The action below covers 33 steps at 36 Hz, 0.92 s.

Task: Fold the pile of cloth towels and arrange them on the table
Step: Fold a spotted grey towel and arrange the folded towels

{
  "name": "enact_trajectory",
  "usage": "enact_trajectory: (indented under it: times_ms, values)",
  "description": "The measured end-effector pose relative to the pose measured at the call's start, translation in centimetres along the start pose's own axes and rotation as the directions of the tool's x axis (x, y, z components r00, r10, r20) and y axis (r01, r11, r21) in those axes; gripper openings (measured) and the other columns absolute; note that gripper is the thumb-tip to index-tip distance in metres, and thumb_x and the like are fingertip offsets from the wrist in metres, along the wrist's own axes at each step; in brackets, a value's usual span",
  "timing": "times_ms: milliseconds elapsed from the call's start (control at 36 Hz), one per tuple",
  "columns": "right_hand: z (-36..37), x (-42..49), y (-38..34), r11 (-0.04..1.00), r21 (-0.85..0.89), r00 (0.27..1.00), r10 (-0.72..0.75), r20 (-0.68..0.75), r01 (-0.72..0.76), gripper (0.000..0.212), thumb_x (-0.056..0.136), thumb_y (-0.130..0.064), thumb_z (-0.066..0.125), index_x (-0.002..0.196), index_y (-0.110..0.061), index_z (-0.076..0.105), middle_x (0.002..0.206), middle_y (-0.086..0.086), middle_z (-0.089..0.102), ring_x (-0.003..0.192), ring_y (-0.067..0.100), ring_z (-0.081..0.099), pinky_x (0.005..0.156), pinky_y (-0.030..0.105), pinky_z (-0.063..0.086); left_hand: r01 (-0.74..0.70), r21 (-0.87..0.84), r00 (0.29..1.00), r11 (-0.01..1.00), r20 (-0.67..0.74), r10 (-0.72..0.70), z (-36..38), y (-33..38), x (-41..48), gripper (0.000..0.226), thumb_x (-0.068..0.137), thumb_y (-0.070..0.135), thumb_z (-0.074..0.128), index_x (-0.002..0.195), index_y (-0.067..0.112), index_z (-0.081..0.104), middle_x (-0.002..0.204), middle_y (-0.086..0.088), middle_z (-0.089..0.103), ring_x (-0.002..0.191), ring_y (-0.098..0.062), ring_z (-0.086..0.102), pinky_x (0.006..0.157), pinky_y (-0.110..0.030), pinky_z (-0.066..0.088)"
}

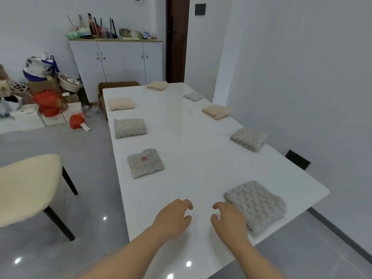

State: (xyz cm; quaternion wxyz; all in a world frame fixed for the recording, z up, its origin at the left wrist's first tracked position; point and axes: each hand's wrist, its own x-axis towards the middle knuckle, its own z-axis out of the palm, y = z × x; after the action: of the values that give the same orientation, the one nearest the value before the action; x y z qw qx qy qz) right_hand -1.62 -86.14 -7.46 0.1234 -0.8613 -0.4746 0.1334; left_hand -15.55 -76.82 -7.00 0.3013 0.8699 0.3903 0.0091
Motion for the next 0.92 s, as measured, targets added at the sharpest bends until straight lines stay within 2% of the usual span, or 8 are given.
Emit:
enact_trajectory:
  times_ms: [139, 222, 306, 444, 556, 639, 750, 917]
  values:
    - [-2.8, 3.1, 7.9, 0.997, -0.072, 0.998, 0.036, -0.047, -0.039, 0.035, 0.094, -0.029, 0.037, 0.128, -0.029, 0.047, 0.139, -0.009, 0.041, 0.131, 0.015, 0.031, 0.106, 0.029, 0.022, 0.155, -0.219, 0.988, 0.963, 0.037, -0.151, 3.9, 6.7, 4.7, 0.032, 0.094, 0.028, 0.045, 0.126, 0.023, 0.045, 0.125, 0.001, 0.050, 0.103, -0.014, 0.051, 0.091, -0.023, 0.040]
    - [-4.5, 4.4, 11.8, 0.992, -0.092, 0.996, 0.085, -0.007, -0.085, 0.045, 0.093, -0.035, 0.036, 0.137, -0.033, 0.034, 0.151, -0.006, 0.023, 0.138, 0.017, 0.020, 0.111, 0.034, 0.017, 0.255, -0.386, 0.967, 0.887, 0.086, -0.240, 5.7, 9.8, 6.2, 0.040, 0.095, 0.033, 0.046, 0.132, 0.022, 0.037, 0.120, 0.000, 0.049, 0.098, -0.012, 0.048, 0.085, -0.022, 0.039]
    - [-5.9, 6.0, 14.8, 0.988, -0.040, 0.984, 0.151, 0.098, -0.148, 0.058, 0.088, -0.046, 0.041, 0.141, -0.036, 0.021, 0.154, -0.004, 0.010, 0.140, 0.022, 0.015, 0.110, 0.042, 0.020, 0.336, -0.496, 0.937, 0.800, 0.095, -0.335, 6.7, 11.9, 7.7, 0.056, 0.093, 0.036, 0.049, 0.141, 0.024, 0.023, 0.135, -0.008, 0.042, 0.118, -0.019, 0.045, 0.088, -0.022, 0.035]
    - [-6.1, 8.0, 17.2, 0.992, 0.114, 0.958, 0.025, 0.284, -0.059, 0.062, 0.085, -0.048, 0.047, 0.140, -0.033, 0.023, 0.140, -0.003, 0.035, 0.125, 0.021, 0.032, 0.094, 0.034, 0.036, 0.383, -0.604, 0.899, 0.699, 0.071, -0.432, 7.8, 13.4, 9.8, 0.067, 0.091, 0.022, 0.054, 0.146, 0.017, 0.015, 0.146, -0.009, 0.032, 0.130, -0.023, 0.039, 0.101, -0.027, 0.038]
    - [-5.7, 8.6, 17.0, 0.969, 0.244, 0.927, -0.116, 0.356, 0.027, 0.059, 0.083, -0.040, 0.053, 0.137, -0.030, 0.031, 0.135, -0.002, 0.041, 0.123, 0.020, 0.037, 0.097, 0.029, 0.033, 0.430, -0.607, 0.872, 0.668, 0.087, -0.481, 8.2, 14.4, 10.7, 0.056, 0.092, 0.016, 0.051, 0.142, 0.015, 0.026, 0.125, -0.006, 0.042, 0.112, -0.021, 0.048, 0.090, -0.025, 0.043]
    - [-5.8, 9.0, 17.1, 0.962, 0.271, 0.909, -0.148, 0.391, 0.040, 0.059, 0.082, -0.040, 0.055, 0.137, -0.032, 0.032, 0.137, -0.004, 0.040, 0.126, 0.020, 0.036, 0.099, 0.029, 0.030, 0.479, -0.608, 0.845, 0.634, 0.123, -0.520, 8.4, 14.2, 10.6, 0.033, 0.090, 0.019, 0.053, 0.121, 0.019, 0.042, 0.114, -0.004, 0.051, 0.102, -0.021, 0.052, 0.089, -0.031, 0.047]
    - [-6.0, 9.5, 17.7, 0.914, 0.400, 0.924, -0.095, 0.370, -0.066, 0.069, 0.082, -0.038, 0.059, 0.142, -0.026, 0.027, 0.139, 0.001, 0.040, 0.128, 0.021, 0.037, 0.107, 0.030, 0.028, 0.469, -0.695, 0.790, 0.545, 0.054, -0.611, 8.4, 13.4, 10.3, 0.012, 0.090, 0.017, 0.053, 0.100, 0.018, 0.049, 0.101, -0.004, 0.057, 0.095, -0.022, 0.056, 0.083, -0.034, 0.049]
    - [-5.4, 9.6, 17.5, 0.836, 0.510, 0.936, 0.011, 0.351, -0.201, 0.081, 0.081, -0.046, 0.062, 0.145, -0.018, 0.020, 0.143, 0.006, 0.037, 0.131, 0.021, 0.036, 0.108, 0.034, 0.031, 0.269, -0.933, 0.689, 0.239, 0.013, -0.725, 8.3, 12.9, 9.8, 0.009, 0.093, 0.014, 0.053, 0.094, 0.008, 0.046, 0.095, -0.012, 0.057, 0.082, -0.024, 0.057, 0.066, -0.032, 0.048]
